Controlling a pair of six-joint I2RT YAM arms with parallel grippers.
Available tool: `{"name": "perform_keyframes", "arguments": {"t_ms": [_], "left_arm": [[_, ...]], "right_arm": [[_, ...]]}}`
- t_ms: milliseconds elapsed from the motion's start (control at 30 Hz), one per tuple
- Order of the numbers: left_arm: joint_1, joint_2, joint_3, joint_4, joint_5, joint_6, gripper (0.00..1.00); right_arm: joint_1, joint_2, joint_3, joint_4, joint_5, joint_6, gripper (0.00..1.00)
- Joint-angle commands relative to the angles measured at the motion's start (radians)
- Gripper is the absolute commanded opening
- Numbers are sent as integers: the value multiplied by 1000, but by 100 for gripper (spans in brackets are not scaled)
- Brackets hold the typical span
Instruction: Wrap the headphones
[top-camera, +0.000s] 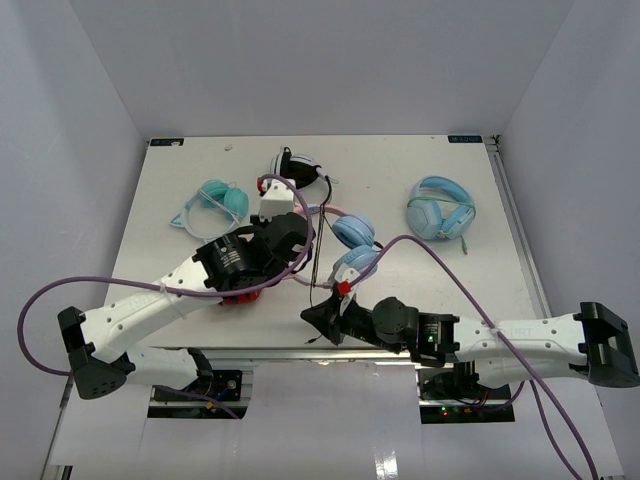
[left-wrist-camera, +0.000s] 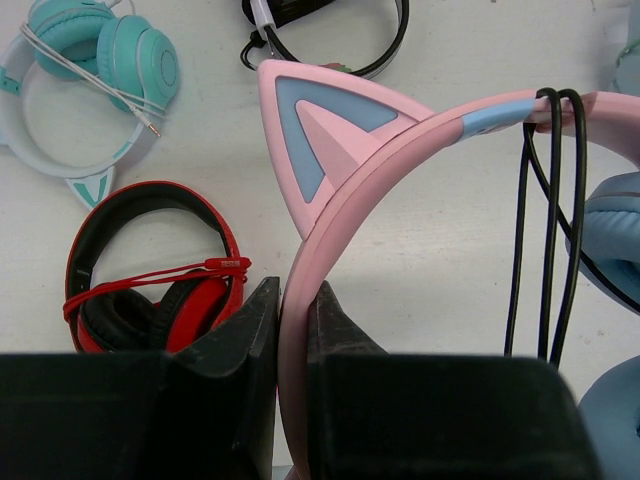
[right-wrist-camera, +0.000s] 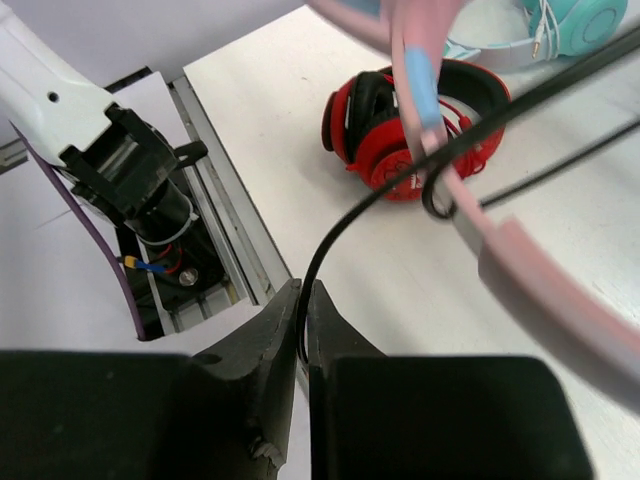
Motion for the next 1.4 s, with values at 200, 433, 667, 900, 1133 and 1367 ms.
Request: {"name": "perform_keyframes", "arguments": {"t_ms": [200, 433, 667, 900, 1133, 1367], "left_arm": [[7, -97, 43, 77, 3, -51, 0], [7, -94, 55, 82, 43, -56, 0], [7, -125, 43, 92, 66, -66, 0], [7, -136, 41, 108, 91, -71, 0], [7, -161, 32, 123, 100, -76, 0], [7, -167, 29, 132, 99, -80, 0]], "right_arm": [[18, 35, -138, 284, 158, -59, 9], [19, 120, -187, 491, 137, -134, 13], [18, 224, -265, 760, 130, -198, 19], [18, 299, -276, 886, 114, -229, 22], [19, 361, -289, 1008, 126, -231, 23], [19, 416, -305, 1126, 129, -222, 28]]}}
